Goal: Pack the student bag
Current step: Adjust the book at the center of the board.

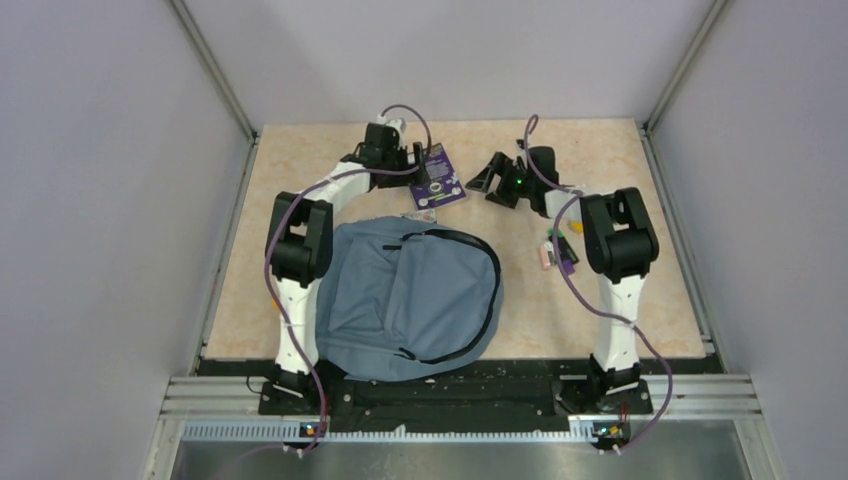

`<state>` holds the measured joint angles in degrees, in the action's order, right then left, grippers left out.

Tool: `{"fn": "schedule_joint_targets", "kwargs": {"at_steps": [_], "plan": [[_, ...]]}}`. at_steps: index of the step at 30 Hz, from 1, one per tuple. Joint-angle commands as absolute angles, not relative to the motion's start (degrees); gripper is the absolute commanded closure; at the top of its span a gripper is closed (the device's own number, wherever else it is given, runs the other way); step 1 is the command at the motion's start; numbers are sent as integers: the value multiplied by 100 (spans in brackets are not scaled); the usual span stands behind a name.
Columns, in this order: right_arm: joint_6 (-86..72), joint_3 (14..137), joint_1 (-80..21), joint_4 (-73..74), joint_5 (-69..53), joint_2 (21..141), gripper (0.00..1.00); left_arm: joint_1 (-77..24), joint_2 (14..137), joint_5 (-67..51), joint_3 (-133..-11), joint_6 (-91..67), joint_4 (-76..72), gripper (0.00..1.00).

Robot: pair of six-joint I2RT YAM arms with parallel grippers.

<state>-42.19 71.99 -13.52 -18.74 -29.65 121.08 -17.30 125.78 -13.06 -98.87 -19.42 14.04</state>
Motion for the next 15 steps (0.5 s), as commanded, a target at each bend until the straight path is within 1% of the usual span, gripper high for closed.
{"fn": "schedule_joint_targets", "kwargs": {"at_steps": [1, 6, 12, 14, 15], "plan": [[-3405, 8166, -1456, -1136, -2893, 12549, 18, -1722, 12374, -872, -9571, -2307, 1144, 9], [-3089, 9177, -1519, -679, -3366, 13208, 29, -1688, 12557, -1130, -9501, -2825, 815, 9], [-3071, 10070, -1713, -512, -3943, 13916, 30, -1662, 12701, -1470, -9447, -3312, 313, 9], [-3115, 10280, -1803, -537, -4093, 14060, 35, -1670, 12827, -1581, -9573, -3343, 339, 10], [-3154, 10343, -1834, -585, -4169, 14105, 40, -1670, 12871, -1653, -9616, -3352, 354, 10]]}}
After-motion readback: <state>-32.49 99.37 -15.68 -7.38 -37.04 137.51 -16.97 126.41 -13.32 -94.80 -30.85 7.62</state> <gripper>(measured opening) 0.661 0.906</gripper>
